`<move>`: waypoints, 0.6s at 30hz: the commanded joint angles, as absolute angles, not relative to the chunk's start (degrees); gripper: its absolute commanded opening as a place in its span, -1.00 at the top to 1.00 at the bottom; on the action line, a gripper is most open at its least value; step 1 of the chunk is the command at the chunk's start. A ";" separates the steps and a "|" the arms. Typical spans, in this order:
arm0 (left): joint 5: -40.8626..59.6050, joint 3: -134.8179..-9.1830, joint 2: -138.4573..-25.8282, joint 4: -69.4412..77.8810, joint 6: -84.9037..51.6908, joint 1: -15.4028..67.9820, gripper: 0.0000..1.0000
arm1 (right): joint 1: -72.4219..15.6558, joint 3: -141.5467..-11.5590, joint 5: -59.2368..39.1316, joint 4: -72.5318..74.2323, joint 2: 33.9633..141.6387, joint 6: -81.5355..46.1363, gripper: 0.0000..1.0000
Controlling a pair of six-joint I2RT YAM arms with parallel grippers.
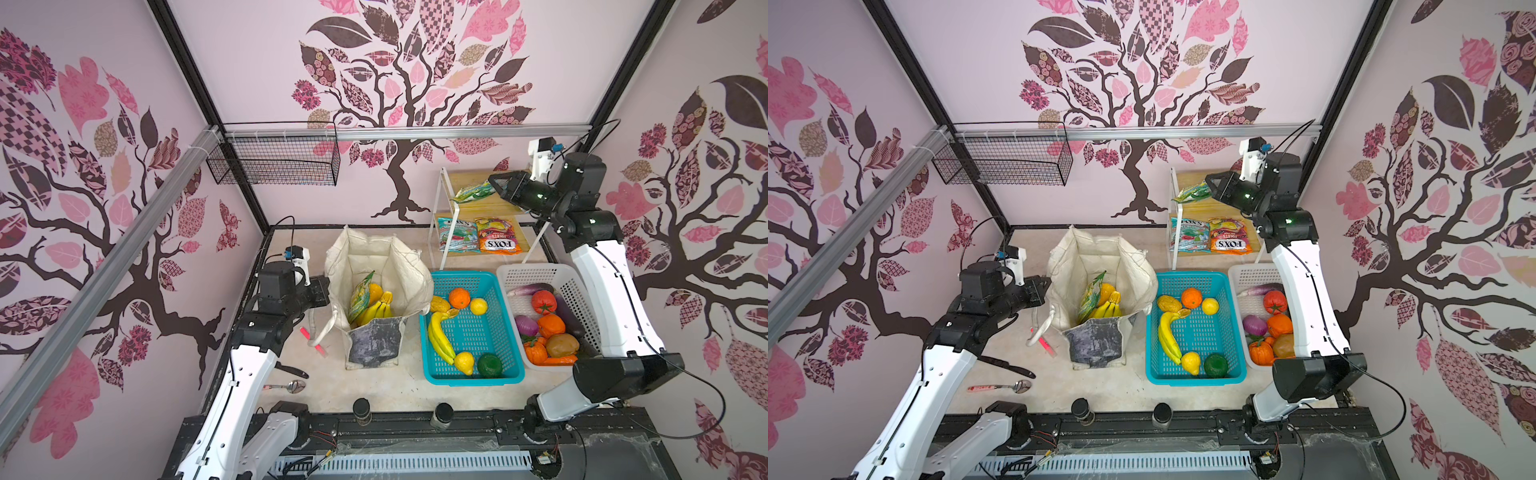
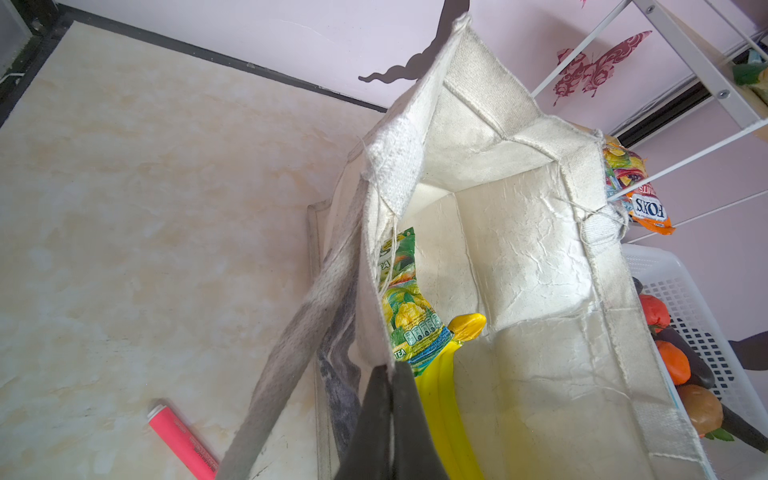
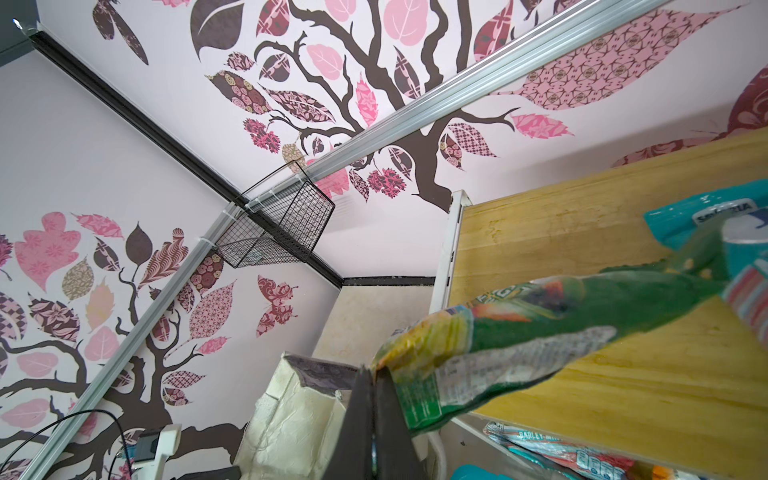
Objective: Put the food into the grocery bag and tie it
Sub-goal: 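Lift the green candy bag off the shelf and carry it over the tote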
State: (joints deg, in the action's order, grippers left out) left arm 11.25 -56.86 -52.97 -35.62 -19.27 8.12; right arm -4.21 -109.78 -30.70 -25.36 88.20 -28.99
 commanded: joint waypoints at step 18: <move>11.87 -55.36 -52.04 -34.72 -18.90 7.95 1.00 | -19.06 -106.82 -30.20 -25.21 76.73 -28.26 1.00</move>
State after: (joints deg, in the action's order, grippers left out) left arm 11.25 -56.86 -52.90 -35.62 -19.29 8.12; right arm -17.28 -107.85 -30.48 -27.20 78.41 -28.51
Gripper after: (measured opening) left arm 0.047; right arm 0.045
